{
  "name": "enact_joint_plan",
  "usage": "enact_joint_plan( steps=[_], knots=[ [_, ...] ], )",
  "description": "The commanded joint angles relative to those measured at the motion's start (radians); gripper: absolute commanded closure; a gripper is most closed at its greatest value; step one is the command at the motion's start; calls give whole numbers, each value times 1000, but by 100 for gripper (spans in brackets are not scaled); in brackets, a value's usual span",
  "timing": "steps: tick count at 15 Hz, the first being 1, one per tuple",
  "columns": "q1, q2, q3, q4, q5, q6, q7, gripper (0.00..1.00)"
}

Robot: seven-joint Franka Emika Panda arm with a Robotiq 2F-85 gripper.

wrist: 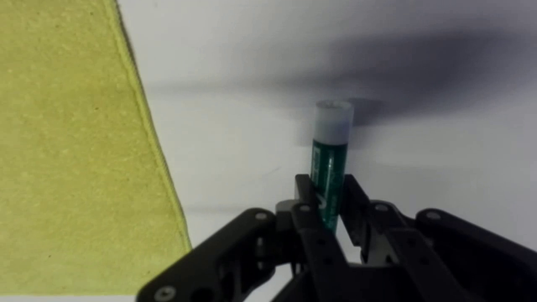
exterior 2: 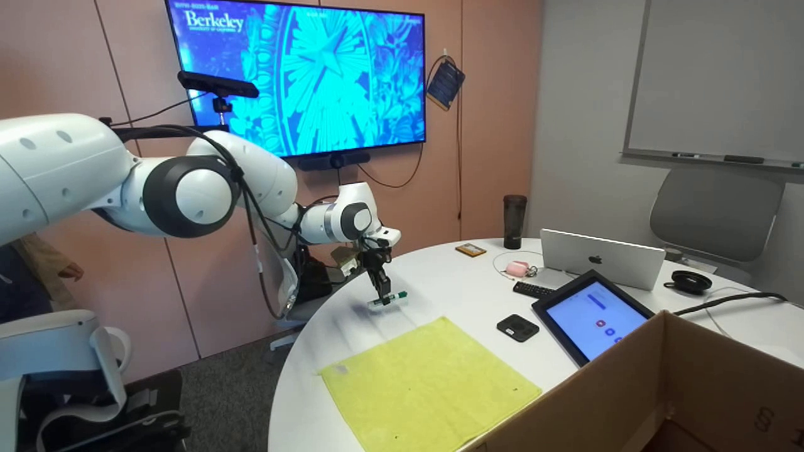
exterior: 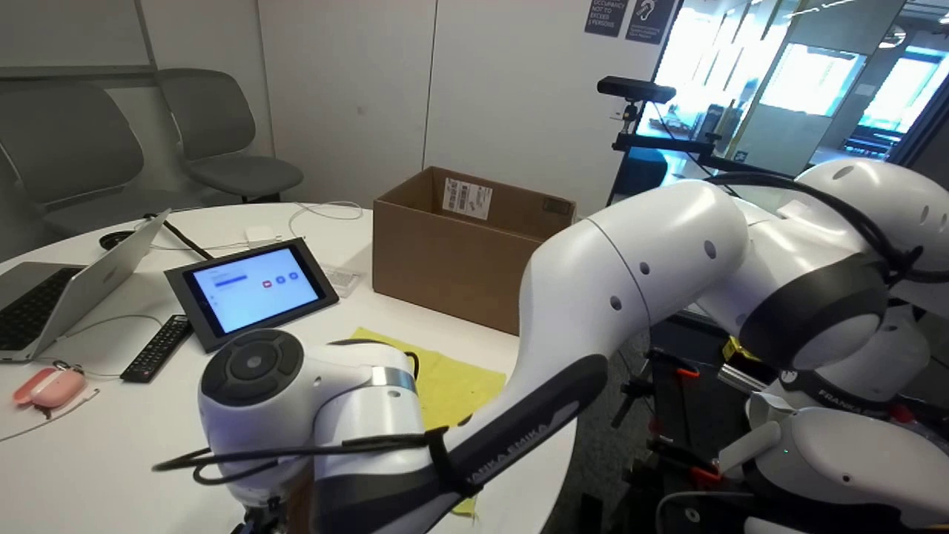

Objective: Put the marker on the green towel, then wrap the marker in the towel and put it in the box

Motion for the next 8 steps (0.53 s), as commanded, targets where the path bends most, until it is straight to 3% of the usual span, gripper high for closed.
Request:
enact_joint_plan(
  steps=[1, 8],
  knots=[
    [-43, -130, 9, -152, 7, 22, -41, 87],
    [-123, -314, 11, -458, 17, 81, -45, 87]
  ],
)
